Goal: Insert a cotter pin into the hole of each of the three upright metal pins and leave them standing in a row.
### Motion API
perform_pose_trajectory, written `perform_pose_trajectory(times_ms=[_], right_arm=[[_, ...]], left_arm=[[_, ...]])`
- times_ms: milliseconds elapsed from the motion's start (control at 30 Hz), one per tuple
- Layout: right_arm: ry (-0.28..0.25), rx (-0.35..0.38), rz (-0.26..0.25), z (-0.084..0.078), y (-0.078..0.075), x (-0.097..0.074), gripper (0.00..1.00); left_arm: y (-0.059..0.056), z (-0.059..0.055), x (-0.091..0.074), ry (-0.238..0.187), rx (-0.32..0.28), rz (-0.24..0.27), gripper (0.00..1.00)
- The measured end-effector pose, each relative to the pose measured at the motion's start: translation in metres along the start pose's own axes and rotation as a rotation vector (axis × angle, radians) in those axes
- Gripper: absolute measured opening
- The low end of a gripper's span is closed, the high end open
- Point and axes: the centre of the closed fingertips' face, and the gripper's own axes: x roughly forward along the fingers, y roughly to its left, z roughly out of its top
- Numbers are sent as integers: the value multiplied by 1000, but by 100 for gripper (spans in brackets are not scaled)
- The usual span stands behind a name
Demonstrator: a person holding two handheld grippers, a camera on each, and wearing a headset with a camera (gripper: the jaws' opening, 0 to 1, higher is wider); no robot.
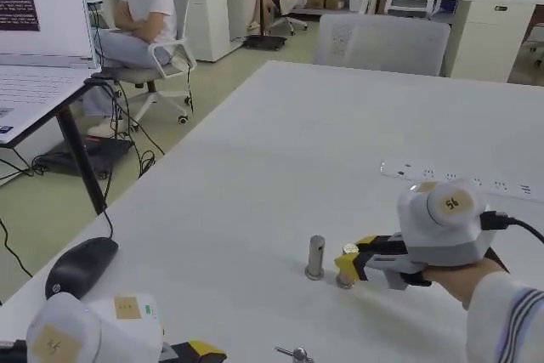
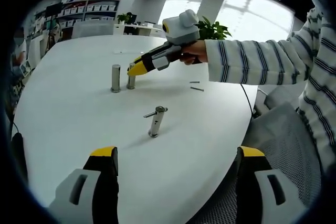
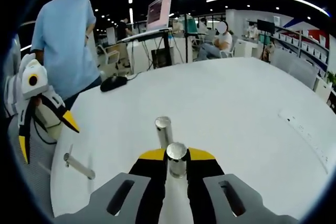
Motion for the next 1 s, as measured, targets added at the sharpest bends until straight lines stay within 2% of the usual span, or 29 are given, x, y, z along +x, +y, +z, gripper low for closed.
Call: perform_pose_trajectory(times_ms=[600, 1000], right_arm=[[12, -59, -40, 0, 0, 0, 12], [2, -36, -58, 0, 1, -8, 12]], left_arm=[[4, 0, 0, -1, 5, 4, 93], [3, 0, 0, 1, 12, 2, 93]])
